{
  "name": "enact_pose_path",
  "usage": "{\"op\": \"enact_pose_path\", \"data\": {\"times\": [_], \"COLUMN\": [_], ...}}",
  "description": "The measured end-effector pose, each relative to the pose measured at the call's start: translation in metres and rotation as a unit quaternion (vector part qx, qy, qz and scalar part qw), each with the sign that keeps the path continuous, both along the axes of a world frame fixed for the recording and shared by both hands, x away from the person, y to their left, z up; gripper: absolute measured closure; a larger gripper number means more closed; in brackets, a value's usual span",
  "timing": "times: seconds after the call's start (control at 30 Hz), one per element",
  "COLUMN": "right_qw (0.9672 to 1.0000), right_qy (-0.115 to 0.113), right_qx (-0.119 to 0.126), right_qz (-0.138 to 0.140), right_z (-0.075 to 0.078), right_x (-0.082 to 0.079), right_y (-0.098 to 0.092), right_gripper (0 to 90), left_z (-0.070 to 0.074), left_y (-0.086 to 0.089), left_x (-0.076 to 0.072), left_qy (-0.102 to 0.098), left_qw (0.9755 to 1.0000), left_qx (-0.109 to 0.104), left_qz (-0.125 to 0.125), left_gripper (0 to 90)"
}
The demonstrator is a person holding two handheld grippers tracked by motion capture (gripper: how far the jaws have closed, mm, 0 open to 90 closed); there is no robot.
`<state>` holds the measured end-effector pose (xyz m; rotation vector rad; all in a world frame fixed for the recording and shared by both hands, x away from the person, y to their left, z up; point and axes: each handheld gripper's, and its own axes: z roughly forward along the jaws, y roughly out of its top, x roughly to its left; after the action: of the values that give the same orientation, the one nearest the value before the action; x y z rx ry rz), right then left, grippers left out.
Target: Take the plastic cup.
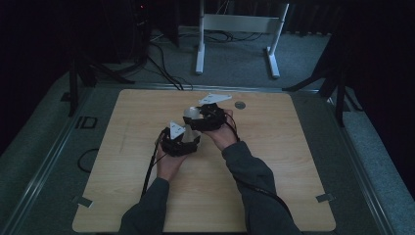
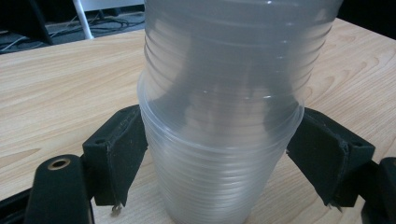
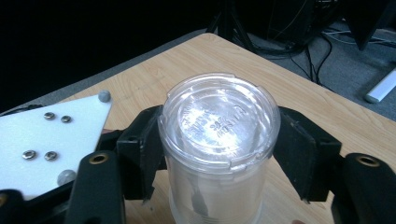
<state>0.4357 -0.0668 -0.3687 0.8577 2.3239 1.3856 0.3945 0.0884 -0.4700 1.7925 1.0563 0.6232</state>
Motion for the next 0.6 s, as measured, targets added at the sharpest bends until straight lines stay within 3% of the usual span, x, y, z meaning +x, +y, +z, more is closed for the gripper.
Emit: {"op": "enact_pose_path", "data": {"times": [0.6], "right_qw": [1.0000], "right_qy": [-0.005], "right_qx": [-0.005], "right_qz": [0.002], "right_z": [0.0034], "right_x": [0.0006], "right_y": [0.0009], "right_gripper": [38.4], "left_z": [-0.0007], "left_y": [-0.0002], "left_x": [-0.0002], "left_qy": [-0.003], "left_qw": [1.0000], "left_qx": [0.001], "left_qz": [0.001], "left_gripper": [21.2]}}
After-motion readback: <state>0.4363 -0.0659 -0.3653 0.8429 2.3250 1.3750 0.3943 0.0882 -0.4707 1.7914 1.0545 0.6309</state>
